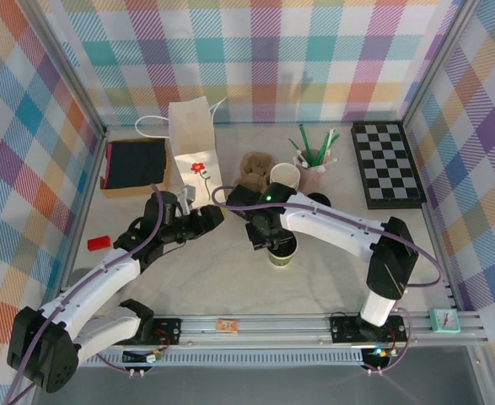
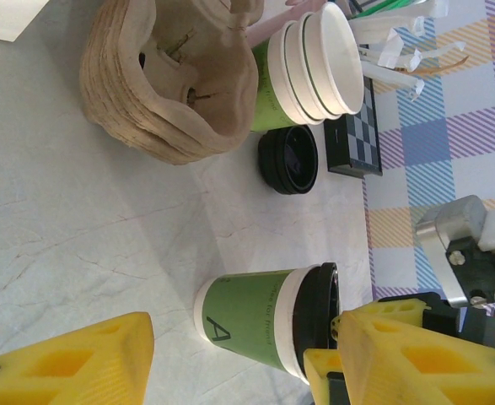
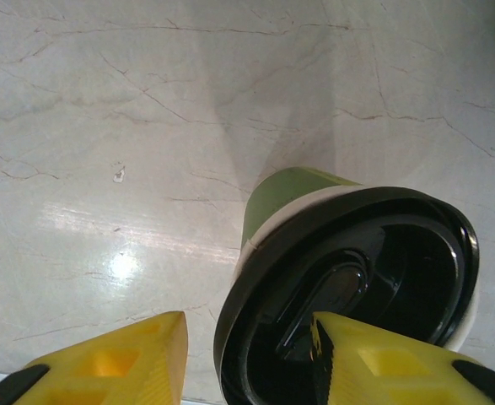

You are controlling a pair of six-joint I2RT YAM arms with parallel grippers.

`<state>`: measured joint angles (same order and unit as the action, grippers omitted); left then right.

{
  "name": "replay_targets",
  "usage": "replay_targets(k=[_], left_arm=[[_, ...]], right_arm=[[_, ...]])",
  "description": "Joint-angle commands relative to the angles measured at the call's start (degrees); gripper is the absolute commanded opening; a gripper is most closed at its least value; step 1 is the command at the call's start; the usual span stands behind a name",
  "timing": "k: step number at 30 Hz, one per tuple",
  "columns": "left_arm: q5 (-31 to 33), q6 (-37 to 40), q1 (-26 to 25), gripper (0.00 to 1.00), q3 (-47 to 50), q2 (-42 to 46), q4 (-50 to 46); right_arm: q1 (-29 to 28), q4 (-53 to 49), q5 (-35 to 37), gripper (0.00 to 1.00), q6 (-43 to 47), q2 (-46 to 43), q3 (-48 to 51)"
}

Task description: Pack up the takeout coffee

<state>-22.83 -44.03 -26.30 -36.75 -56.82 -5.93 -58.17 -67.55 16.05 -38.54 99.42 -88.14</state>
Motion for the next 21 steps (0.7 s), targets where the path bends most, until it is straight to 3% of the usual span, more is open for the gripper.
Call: replay_targets(k=[1, 13, 21], left_arm=[[0.2, 1.1, 0.9, 0.6, 0.5, 1.2, -0.9], [0.1, 1.6, 1.3, 0.59, 0.1, 1.8, -1.4], [-0.3, 1.6, 1.3, 0.59, -0.8, 2.6, -1.9]], right_arm=[[-0.4, -0.7, 0.6, 0.4, -0.7, 0.9, -1.1], [-0.5, -0.1, 0.7, 0.18, -0.6, 1.1, -1.2], [-0.5, 0.0, 0.5, 0.11, -0.5, -1.2, -1.6]])
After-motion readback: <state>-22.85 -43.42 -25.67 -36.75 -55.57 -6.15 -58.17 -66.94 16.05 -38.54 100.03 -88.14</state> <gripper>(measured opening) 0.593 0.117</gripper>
